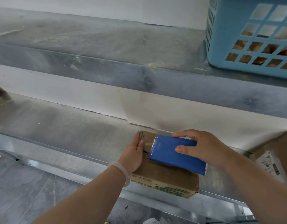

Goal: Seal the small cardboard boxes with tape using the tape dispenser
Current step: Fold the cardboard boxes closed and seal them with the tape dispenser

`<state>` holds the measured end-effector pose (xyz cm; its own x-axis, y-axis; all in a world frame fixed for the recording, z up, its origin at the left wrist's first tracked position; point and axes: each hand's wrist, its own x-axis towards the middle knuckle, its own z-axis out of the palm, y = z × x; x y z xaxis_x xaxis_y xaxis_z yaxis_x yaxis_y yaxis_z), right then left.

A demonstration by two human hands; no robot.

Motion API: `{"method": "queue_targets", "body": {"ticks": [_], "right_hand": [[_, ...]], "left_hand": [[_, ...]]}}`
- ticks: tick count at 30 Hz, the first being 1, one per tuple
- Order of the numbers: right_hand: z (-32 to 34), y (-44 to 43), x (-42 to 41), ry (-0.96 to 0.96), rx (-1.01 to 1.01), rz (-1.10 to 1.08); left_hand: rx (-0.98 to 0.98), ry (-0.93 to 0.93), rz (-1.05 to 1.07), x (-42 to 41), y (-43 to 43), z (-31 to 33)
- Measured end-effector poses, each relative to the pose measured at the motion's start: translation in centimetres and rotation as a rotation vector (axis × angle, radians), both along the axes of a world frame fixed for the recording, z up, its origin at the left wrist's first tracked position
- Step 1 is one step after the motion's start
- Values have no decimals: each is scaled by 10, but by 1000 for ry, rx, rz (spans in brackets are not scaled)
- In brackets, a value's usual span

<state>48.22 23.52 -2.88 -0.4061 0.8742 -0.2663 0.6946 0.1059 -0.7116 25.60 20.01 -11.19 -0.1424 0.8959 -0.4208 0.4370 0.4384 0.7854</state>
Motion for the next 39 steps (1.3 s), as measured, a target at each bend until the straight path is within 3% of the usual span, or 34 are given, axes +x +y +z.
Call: {"method": "queue_targets", "body": {"ticks": [17,26,29,33,39], "right_hand": [[11,-11,54,33,-34,-42],[3,-8,16,56,21,-11],[1,-5,15,42,24,-19],[1,-5,17,37,19,-9],[2,-6,15,36,17,1]], "left_hand": [[67,65,-40,-4,3,-9],[148,202,-21,-41,6,-5],[333,356,-122,-44,1,-7],[433,555,-489,-48,-2,-10],[375,577,-473,-47,6,-8]]}}
